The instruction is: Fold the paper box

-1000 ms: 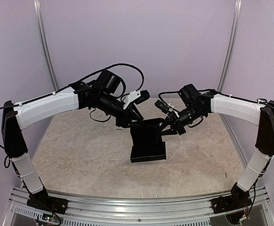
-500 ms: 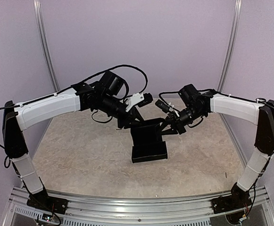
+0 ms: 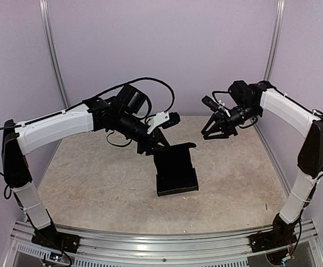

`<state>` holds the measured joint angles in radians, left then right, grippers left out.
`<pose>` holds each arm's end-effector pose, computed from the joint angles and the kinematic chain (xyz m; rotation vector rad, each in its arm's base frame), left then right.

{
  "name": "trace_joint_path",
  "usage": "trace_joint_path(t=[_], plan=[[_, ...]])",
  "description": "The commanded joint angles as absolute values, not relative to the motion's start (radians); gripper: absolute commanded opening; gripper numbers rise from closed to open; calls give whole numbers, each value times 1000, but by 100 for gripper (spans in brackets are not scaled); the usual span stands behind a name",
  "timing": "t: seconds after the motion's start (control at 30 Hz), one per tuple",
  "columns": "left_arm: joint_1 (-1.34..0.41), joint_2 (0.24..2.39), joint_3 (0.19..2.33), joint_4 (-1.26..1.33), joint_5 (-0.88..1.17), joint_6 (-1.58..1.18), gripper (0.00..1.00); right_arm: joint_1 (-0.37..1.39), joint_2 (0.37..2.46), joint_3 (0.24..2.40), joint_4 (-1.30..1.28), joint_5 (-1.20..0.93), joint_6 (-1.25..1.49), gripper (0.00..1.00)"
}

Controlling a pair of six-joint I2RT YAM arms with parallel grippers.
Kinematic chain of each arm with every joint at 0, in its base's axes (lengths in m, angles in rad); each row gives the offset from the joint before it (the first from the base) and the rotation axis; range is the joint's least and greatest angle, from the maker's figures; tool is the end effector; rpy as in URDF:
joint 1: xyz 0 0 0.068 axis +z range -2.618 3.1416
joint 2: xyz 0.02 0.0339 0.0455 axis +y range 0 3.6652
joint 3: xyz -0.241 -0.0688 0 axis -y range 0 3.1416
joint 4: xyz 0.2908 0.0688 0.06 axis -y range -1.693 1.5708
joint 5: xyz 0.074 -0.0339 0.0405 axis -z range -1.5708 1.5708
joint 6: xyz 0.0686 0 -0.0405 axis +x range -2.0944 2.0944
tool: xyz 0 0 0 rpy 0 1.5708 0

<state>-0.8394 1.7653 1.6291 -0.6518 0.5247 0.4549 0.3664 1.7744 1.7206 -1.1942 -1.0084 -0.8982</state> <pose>0.2796 -0.3630 0.2754 1.6255 1.7187 -0.8052 0.3502 0.1966 0.2889 -1.5522 1.7630 1.1454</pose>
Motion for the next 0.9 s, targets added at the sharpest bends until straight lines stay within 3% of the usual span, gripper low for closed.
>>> trace_joint_path(t=[0.0,0.43,0.87], plan=[[-845,1717,1618,-666,561,461,0,375,1769,1674,-1075,-978,-765,31],[-835,1727,1604,-608,529,422,0,479,1723,1621,-973,-975,-688,33],[-818,1745,1606,-607,509,405,0,506,1714,1635,-1061,-1055,-772,35]])
